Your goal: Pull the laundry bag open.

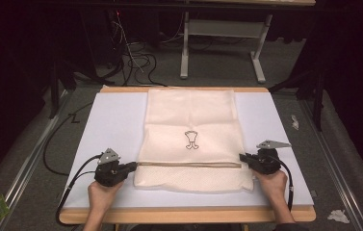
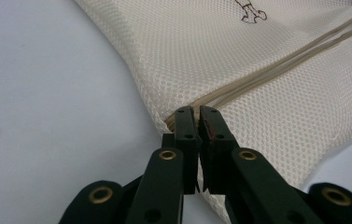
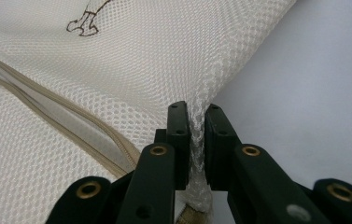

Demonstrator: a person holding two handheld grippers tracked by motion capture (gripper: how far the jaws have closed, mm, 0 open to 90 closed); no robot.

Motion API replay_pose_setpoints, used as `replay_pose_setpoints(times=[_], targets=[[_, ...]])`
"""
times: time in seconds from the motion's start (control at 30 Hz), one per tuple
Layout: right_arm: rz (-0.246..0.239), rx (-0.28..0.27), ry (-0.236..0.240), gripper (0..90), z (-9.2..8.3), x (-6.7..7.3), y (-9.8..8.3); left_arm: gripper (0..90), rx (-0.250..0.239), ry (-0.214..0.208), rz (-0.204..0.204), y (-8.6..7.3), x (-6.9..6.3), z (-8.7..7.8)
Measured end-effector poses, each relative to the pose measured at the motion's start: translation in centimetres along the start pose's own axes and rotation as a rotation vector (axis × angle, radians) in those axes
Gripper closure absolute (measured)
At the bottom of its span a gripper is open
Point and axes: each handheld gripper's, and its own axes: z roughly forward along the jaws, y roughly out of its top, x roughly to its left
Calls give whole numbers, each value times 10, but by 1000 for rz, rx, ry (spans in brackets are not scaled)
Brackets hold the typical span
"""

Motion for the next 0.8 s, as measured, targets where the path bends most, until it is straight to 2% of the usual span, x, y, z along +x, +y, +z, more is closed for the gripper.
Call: replay_pose_setpoints(times=[0.03, 0.27, 0.43, 0.67, 0.8], targets=[[2, 14, -5, 822, 0, 1, 0, 863, 8, 6, 3, -1, 0, 2], [-6, 23, -17, 781, 1, 1, -2, 860, 24, 13, 11, -2, -1, 5], [-9, 28, -27, 693, 1, 0, -3, 853, 19, 28, 18, -3, -2, 5], [-5, 11, -46, 602, -3, 0, -3, 819, 17, 20, 20, -2, -2, 4], [-10, -11, -61, 564, -7, 1, -2, 768, -5, 20, 18, -1, -3, 2]])
